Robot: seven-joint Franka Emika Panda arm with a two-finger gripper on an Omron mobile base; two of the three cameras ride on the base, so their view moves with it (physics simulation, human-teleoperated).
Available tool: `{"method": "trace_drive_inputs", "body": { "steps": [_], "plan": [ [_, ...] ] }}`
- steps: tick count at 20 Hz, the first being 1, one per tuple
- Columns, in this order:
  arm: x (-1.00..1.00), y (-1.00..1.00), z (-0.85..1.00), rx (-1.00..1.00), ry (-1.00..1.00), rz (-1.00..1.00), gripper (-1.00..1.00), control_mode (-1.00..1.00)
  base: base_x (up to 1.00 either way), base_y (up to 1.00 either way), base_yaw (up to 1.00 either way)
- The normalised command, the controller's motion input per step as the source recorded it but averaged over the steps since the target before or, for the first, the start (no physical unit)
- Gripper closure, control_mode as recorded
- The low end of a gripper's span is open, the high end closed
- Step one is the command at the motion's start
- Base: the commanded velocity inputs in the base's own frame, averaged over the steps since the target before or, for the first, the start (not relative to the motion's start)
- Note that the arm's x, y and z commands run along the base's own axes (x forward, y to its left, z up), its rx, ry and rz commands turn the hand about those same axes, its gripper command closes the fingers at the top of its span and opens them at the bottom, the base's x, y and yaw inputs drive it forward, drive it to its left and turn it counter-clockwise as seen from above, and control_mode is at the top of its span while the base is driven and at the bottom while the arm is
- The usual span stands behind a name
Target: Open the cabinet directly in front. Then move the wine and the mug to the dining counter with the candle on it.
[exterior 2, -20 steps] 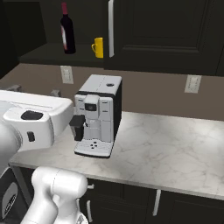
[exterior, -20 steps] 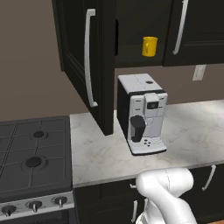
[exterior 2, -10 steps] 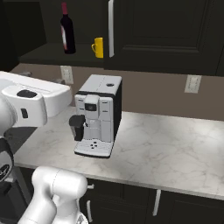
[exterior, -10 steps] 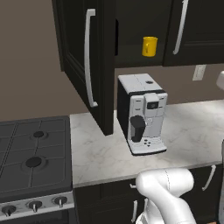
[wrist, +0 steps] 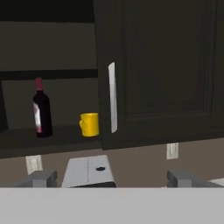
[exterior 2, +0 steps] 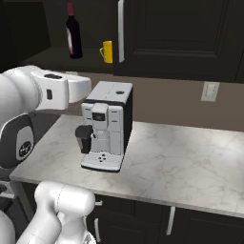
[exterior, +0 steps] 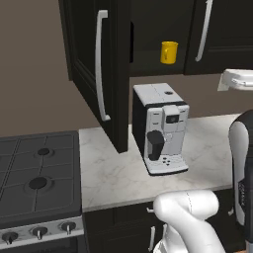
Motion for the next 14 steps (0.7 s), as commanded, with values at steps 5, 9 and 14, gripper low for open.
{"method": "trace_drive_inputs", "body": {
  "steps": [5, 9, 14],
  "plan": [
    [0.75, -0.12, 0.01, 0.02, 0.12, 0.0, -1.0, -1.0, 0.0, 0.0, 0.0],
    [0.57, -0.51, 0.0, 0.07, 0.01, 0.0, -1.0, -1.0, 0.0, 0.0, 0.0],
    [0.36, -0.21, 0.0, 0.02, 0.01, 0.0, -1.0, -1.0, 0.0, 0.0, 0.0]
  ]
}}
